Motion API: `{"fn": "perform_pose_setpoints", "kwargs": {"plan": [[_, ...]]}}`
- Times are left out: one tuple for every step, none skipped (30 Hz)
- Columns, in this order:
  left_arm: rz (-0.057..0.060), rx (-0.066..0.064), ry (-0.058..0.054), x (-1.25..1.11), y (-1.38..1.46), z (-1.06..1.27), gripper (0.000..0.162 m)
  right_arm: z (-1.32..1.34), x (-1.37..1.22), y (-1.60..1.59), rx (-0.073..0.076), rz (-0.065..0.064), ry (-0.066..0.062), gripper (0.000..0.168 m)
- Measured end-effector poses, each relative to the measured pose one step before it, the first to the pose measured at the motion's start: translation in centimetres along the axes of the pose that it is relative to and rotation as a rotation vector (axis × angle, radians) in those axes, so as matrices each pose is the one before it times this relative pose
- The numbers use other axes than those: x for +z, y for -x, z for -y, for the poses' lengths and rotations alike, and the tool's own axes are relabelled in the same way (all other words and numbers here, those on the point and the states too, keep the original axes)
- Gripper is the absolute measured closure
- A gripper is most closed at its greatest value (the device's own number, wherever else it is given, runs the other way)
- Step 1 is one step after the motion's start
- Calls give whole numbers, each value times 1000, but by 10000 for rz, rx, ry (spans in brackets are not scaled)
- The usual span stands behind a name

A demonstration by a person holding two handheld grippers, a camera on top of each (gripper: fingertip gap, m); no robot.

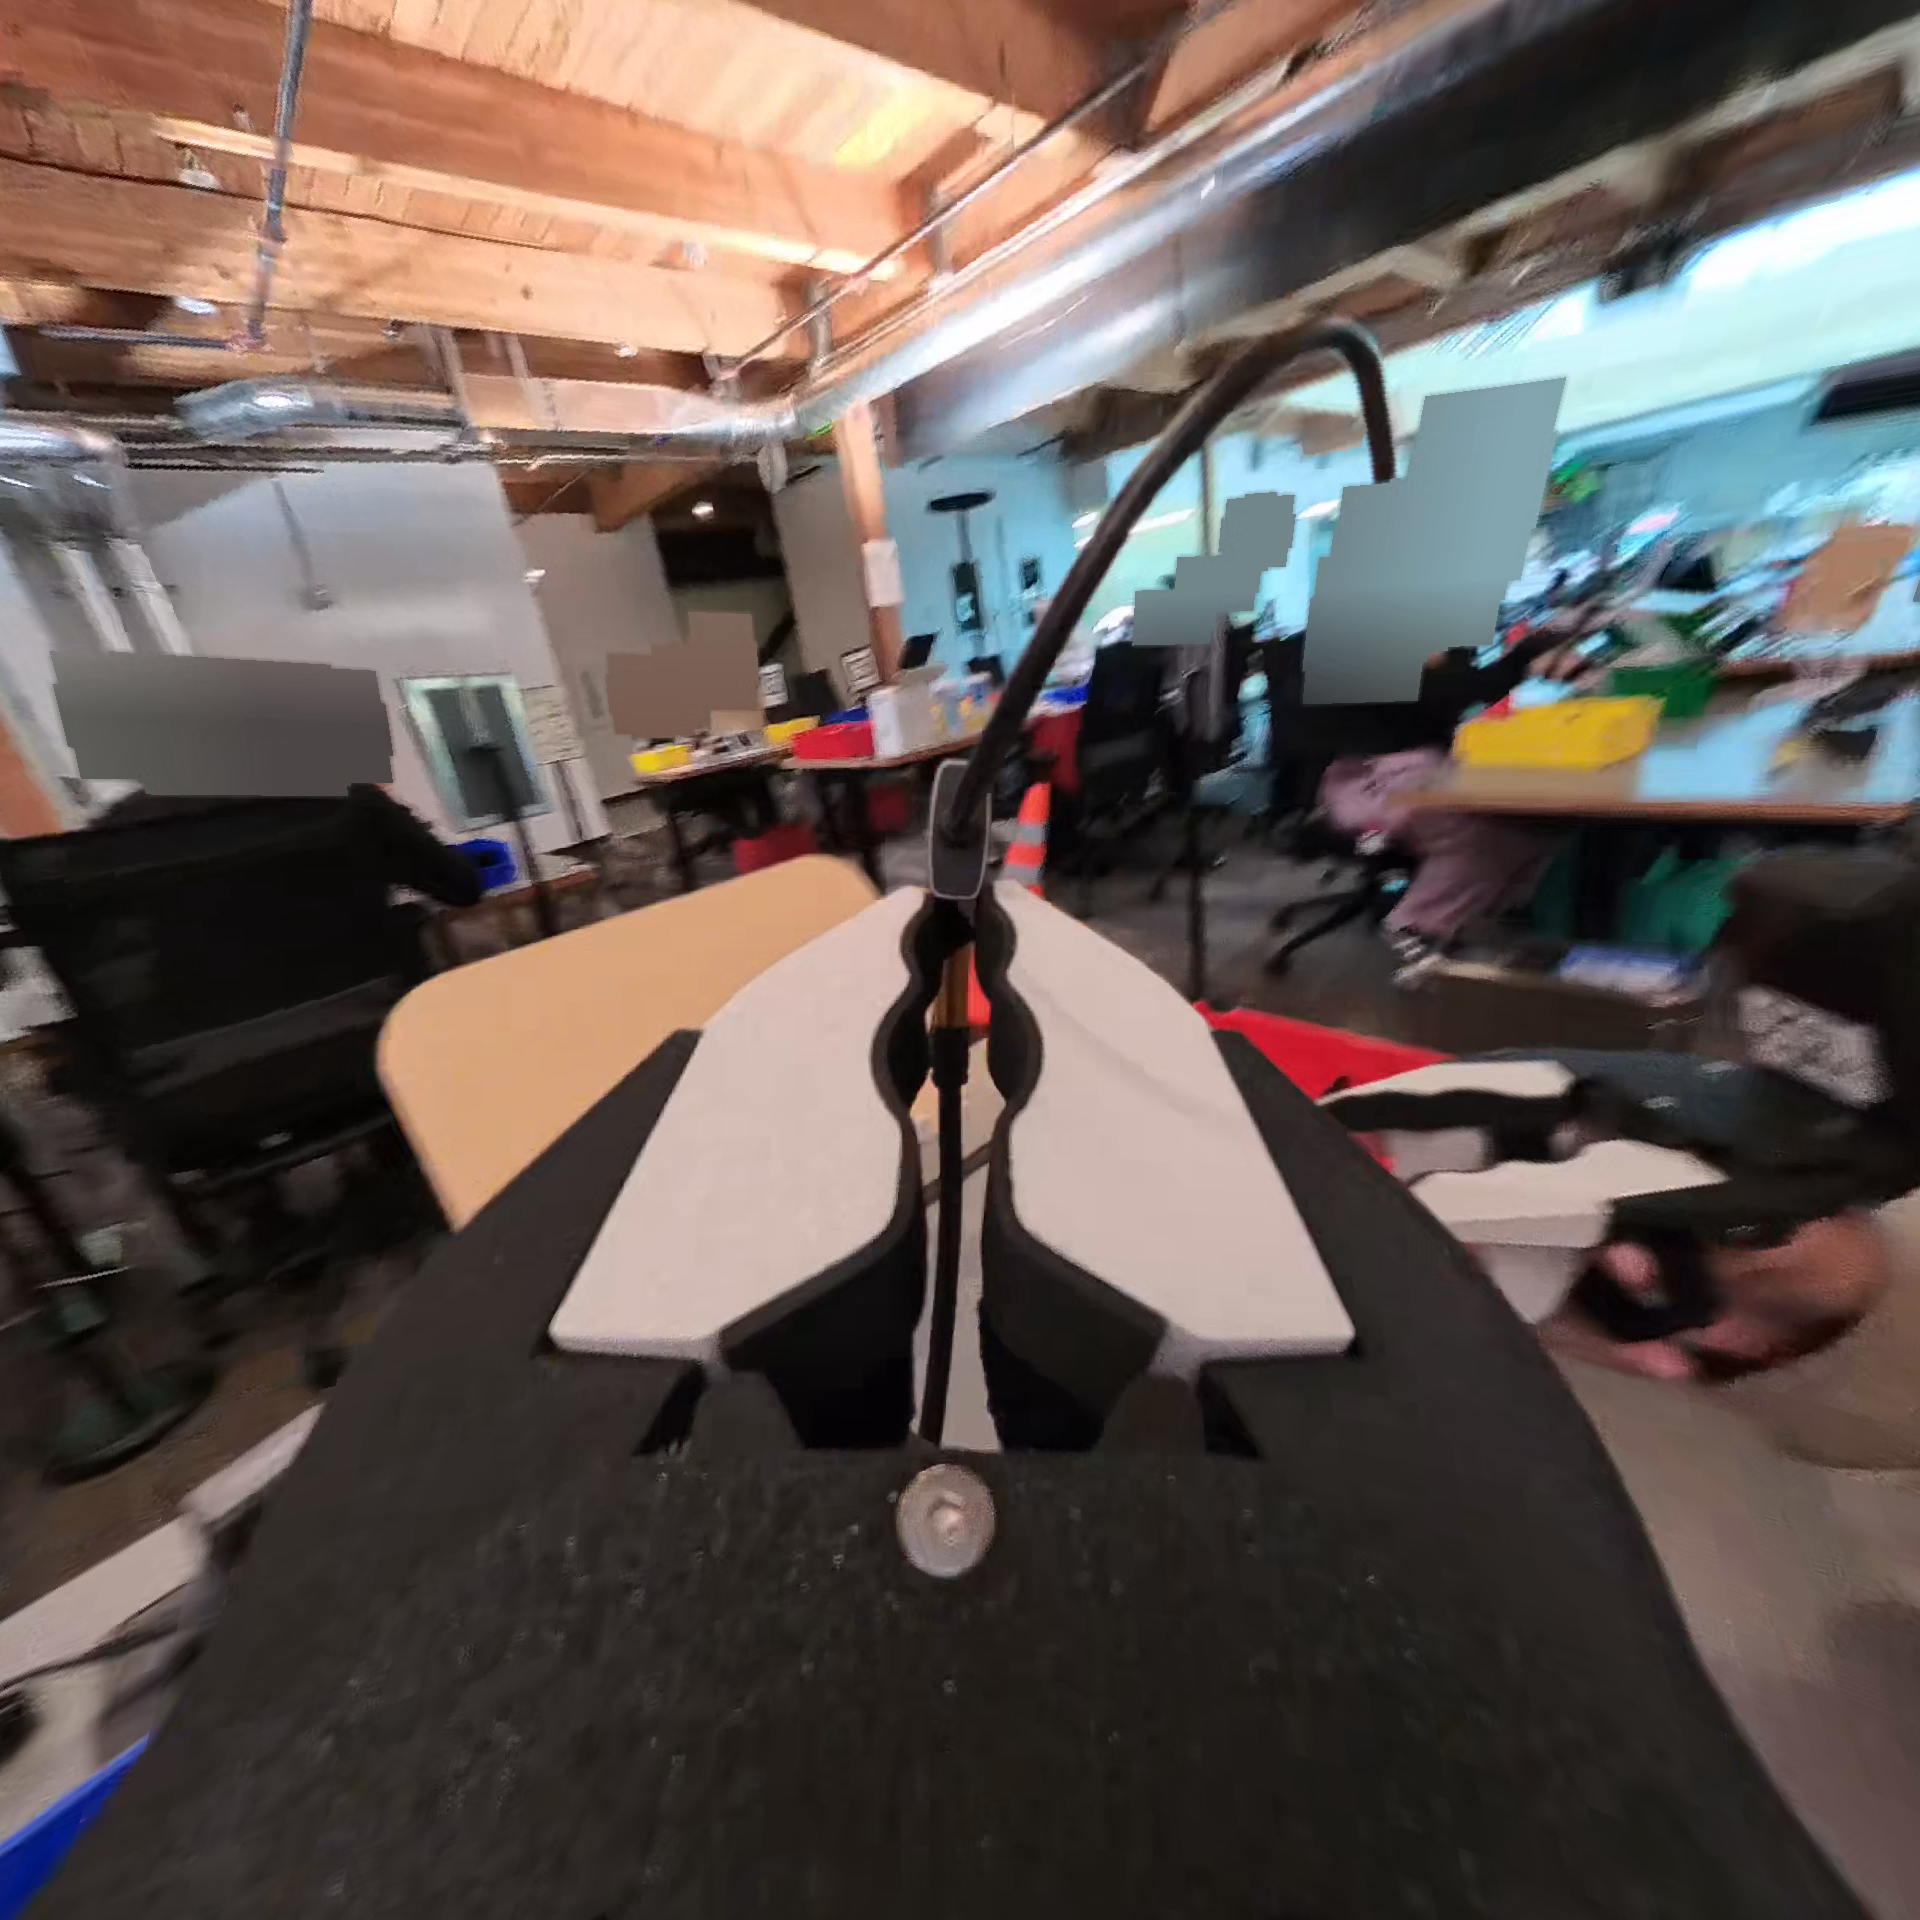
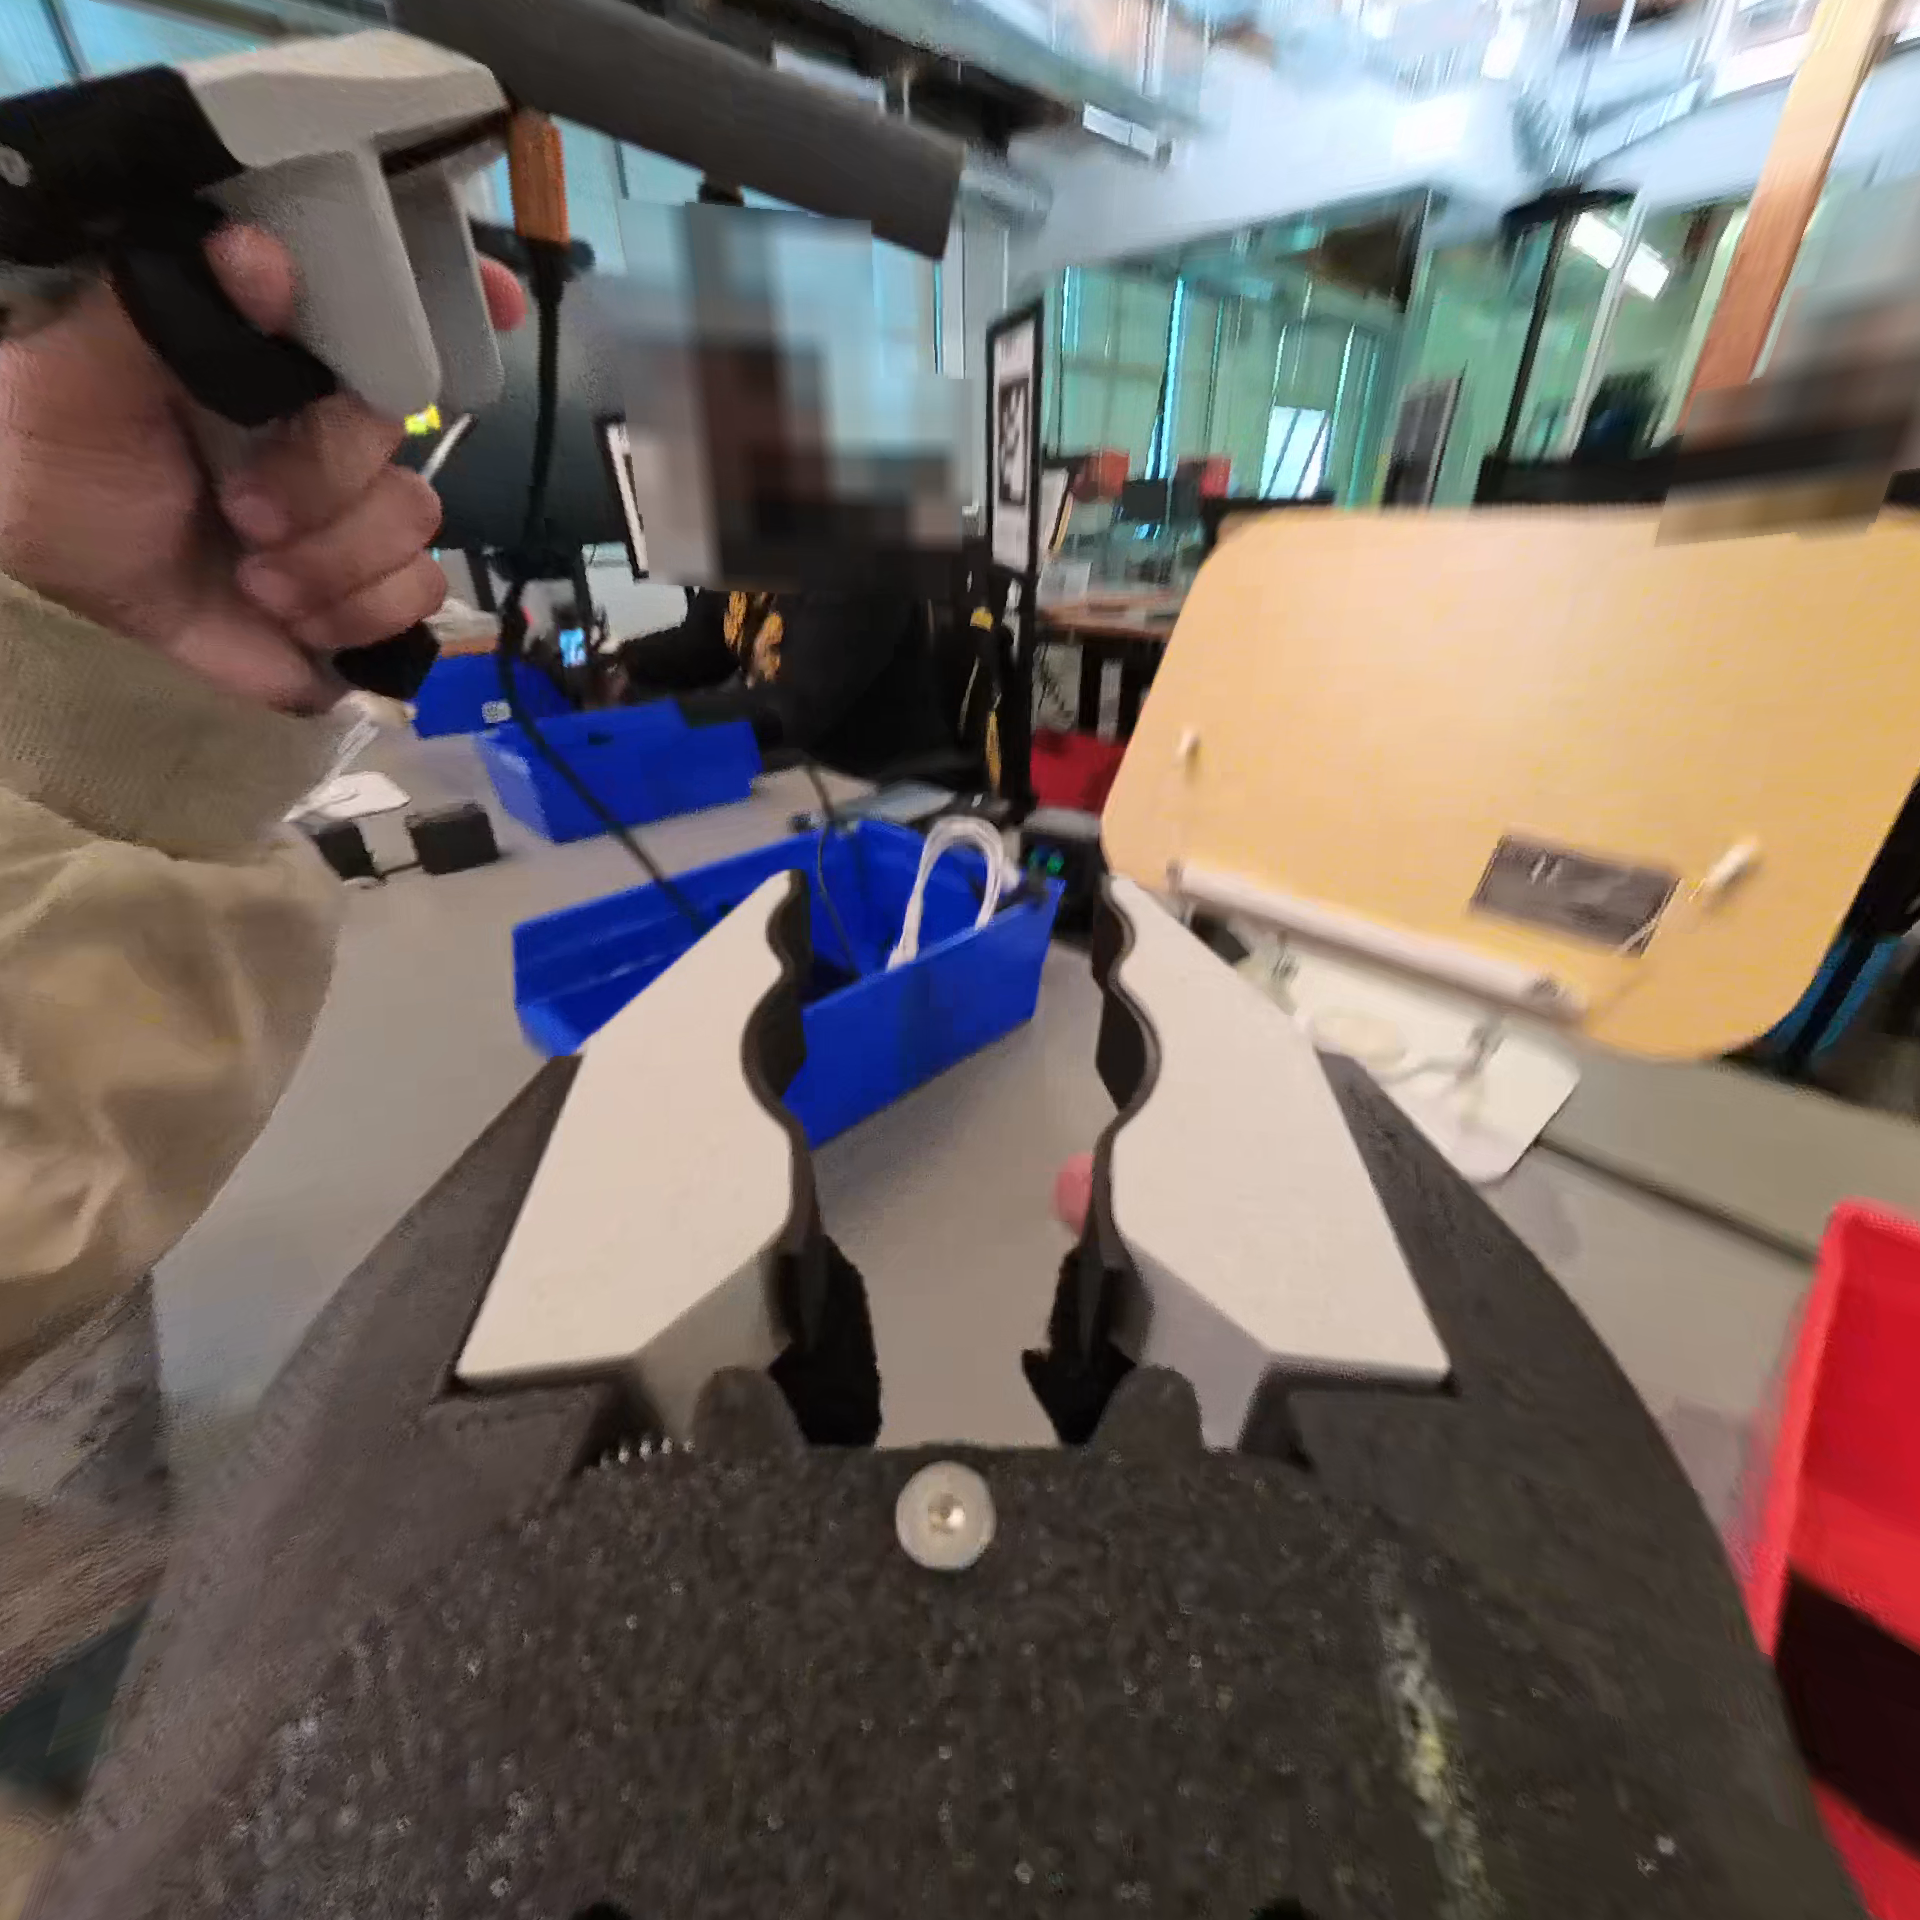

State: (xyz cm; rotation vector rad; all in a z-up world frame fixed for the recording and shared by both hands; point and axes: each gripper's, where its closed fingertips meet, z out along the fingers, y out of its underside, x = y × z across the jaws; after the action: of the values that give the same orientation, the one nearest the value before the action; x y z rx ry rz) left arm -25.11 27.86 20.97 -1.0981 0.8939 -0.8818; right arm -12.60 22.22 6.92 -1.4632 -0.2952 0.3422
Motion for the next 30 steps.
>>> {"fn": "perform_pose_setpoints", "kwargs": {"plan": [[-301, -465, -217, 64, -377, 1381, 157, 1487, 74, -176, -394, -181, -295, 115], [-308, -384, -322, -2, -461, 1463, 161, 1151, -16, -304, -383, -250, -171, 116], [-631, -280, -535, -115, -952, 1755, 162, 783, -85, -289, -280, -205, -31, 117], [-330, -234, -290, 46, -583, 1590, 162, 526, -187, -241, -126, -145, 29, 117], [8, 70, -164, 99, -204, 1414, 162, 344, -252, -129, 32, -55, 19, 117], [127, 316, -53, 184, -69, 1110, 162, 286, -303, 68, 172, 71, -43, 117], [125, 466, 183, 334, -41, 512, 162, 242, -294, 290, 233, 177, -69, 118], [20, 417, 381, 460, -103, -192, 162, -217, -162, 372, 142, 188, 149, 124], [-77, 97, 432, 470, -199, -709, 162, -945, 114, 163, -27, 41, 490, 124], [-381, -109, 477, 499, -637, -1236, 162, -1697, 315, 154, -175, 75, 810, 124], [-467, -154, 677, 506, -790, -1910, 162, -1996, 583, -209, -244, -143, 819, 117], [-42, -91, 631, 436, -226, -2246, 162, -1671, 530, -360, -68, -194, 418, 118], [186, -51, 596, 355, 56, -2478, 162, -1635, 545, -636, 98, -270, 309, 122], [-44, -137, 723, 358, -326, -2855, 162, -1773, 576, -710, 184, -217, 399, 124], [-183, -324, 715, 343, -621, -2982, 162, -1693, 490, -549, 149, -105, 435, 125], [-49, -351, 503, 307, -504, -2820, 162, -1420, 389, -322, 60, 5, 351, 125], [72, -308, 415, 243, -356, -2767, 162, -1117, 248, -382, 32, -59, 254, 124], [117, -305, 364, 143, -286, -2735, 162, -861, 176, -306, 32, -47, 176, 125], [214, -330, 261, 51, -143, -2599, 162, -708, 125, -88, 36, 53, 154, 124], [176, -418, 151, -42, -190, -2470, 162, -522, 102, 55, 78, 83, 101, 124], [75, -370, 122, -211, -253, -2327, 162, -437, 109, 43, 75, 40, 61, 126], [124, -173, 179, -365, -82, -2250, 162, -493, 183, 79, 50, 33, 108, 126], [398, -35, 208, -453, 348, -2171, 161, -627, 252, 88, -34, -2, 206, 127], [682, -159, 50, -475, 801, -1918, 160, -884, 391, -58, -105, -118, 372, 126], [629, -470, -147, -418, 847, -1669, 158, -1050, 512, 208, -188, 13, 483, 125], [288, -617, -169, -350, 603, -1548, 157, -861, 581, 532, -157, 139, 384, 123], [167, -650, -38, -259, 630, -1491, 154, -480, 584, 708, -62, 164, 186, 122], [122, -591, 151, -127, 647, -1397, 150, -236, 584, 958, -59, 242, 66, 122], [65, -499, 296, 18, 505, -1027, 145, -76, 641, 1069, -70, 241, 85, 121], [22, -372, 184, 60, 334, -284, 140, 158, 696, 1155, -122, 237, 18, 121]]}}
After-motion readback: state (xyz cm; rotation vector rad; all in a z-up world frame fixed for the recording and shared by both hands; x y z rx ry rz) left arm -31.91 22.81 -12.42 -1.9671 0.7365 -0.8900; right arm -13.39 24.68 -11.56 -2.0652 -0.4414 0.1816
